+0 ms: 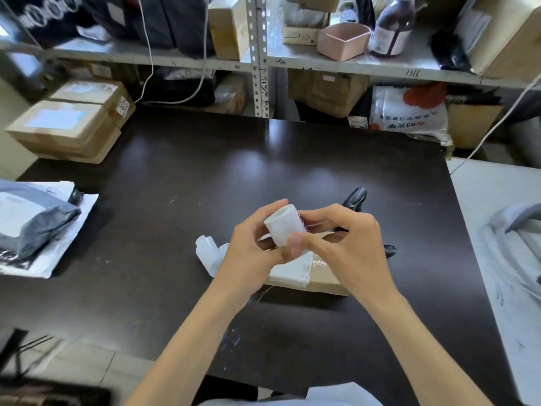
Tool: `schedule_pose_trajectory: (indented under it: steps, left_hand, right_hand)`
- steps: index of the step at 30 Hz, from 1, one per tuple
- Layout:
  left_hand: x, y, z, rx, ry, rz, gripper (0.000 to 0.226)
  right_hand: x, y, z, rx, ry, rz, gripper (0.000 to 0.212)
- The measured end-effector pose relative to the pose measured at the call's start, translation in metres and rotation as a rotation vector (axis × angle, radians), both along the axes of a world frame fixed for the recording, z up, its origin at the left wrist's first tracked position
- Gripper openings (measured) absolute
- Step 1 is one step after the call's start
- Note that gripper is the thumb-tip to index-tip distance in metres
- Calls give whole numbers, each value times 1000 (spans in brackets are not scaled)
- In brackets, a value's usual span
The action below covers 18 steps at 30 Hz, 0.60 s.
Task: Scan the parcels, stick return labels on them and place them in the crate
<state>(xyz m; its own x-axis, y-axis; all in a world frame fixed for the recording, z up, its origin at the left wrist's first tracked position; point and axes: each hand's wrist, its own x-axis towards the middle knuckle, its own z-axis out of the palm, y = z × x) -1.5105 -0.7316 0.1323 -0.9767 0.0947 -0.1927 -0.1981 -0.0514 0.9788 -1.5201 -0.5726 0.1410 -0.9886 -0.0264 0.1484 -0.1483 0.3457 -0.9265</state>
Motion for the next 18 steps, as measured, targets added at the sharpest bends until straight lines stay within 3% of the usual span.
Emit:
schedule_pose_trajectory:
  steps: [11, 15, 18]
  left_hand:
    - [1, 1, 7, 62, 22, 44, 56]
    - [-3, -2, 5, 42, 12, 28, 57]
    - [-8, -8, 0, 7, 25, -25, 61]
  right_hand:
    - [-2, 1, 1, 313, 299, 98, 21]
    - [-6, 3, 0, 276, 297, 114, 18]
    - [-13, 6, -2, 71, 163, 110, 15]
